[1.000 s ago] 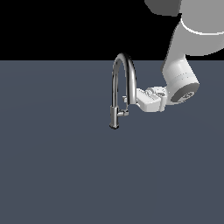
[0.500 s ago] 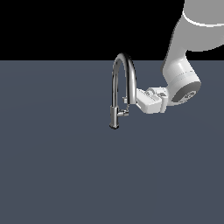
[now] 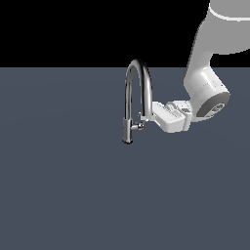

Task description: Turn on the faucet by rotating a designated handle.

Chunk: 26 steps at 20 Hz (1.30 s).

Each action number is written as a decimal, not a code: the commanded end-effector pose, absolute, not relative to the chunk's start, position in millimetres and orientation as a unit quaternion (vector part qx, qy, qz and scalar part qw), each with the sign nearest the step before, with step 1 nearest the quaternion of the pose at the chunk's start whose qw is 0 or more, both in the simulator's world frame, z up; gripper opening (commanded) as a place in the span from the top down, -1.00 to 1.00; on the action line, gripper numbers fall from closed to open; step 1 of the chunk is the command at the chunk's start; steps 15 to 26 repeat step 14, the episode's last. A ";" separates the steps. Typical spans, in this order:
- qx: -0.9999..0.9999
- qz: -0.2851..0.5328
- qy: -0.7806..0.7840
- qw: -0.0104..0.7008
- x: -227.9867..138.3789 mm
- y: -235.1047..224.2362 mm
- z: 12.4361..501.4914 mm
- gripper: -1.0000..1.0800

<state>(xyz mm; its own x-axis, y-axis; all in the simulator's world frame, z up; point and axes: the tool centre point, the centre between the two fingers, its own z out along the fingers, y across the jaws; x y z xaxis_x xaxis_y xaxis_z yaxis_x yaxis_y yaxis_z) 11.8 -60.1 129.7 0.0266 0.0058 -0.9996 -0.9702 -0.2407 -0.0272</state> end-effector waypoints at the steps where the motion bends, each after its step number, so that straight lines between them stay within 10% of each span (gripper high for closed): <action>1: -0.556 0.554 0.437 0.440 -3.6 -71.4 116.1 1.00; 26: -0.556 0.554 0.437 0.440 -19.0 -75.7 65.4 1.00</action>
